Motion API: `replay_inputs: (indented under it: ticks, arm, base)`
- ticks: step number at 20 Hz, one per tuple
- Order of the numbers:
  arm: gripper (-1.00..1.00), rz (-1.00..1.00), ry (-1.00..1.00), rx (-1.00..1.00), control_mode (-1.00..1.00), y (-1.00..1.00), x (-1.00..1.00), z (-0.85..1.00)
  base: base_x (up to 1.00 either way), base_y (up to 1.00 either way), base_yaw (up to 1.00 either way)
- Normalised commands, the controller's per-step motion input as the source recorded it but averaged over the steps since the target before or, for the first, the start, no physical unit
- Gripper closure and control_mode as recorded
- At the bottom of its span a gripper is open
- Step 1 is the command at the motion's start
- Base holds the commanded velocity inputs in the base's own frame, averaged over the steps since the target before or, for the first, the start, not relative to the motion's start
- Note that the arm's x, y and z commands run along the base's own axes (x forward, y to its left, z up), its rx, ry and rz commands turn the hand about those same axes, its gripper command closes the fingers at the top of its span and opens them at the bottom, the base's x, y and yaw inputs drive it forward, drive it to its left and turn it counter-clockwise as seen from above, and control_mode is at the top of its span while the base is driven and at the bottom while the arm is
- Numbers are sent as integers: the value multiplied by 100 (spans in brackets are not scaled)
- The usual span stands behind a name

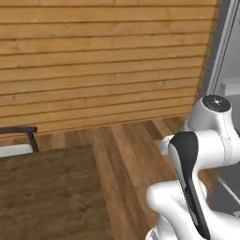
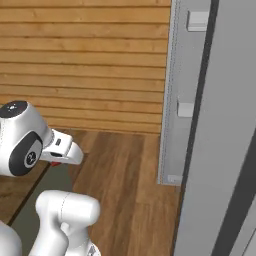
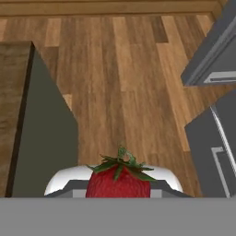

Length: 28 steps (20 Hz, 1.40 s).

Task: Take the strawberry from the fridge and place it on top of the pancake, located on the dining counter.

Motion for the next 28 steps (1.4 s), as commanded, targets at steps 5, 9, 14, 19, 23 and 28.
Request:
replay_inputs:
  ticks: [5,9,14,19,23,28]
  arm:
    - [100,0,0,0,100,0,0,0]
    - [100,0,0,0,100,0,0,0]
    - [100,0,0,0,100,0,0,0]
    - [100,0,0,0,100,0,0,0]
    - [100,0,0,0,100,0,0,0]
    - [100,0,0,0,100,0,0,0]
  base:
    - [100,4,-2]
    - [100,24,-1]
    - [100,13,-2]
    - [100,34,0]
    - [100,49,1]
    - [100,40,15]
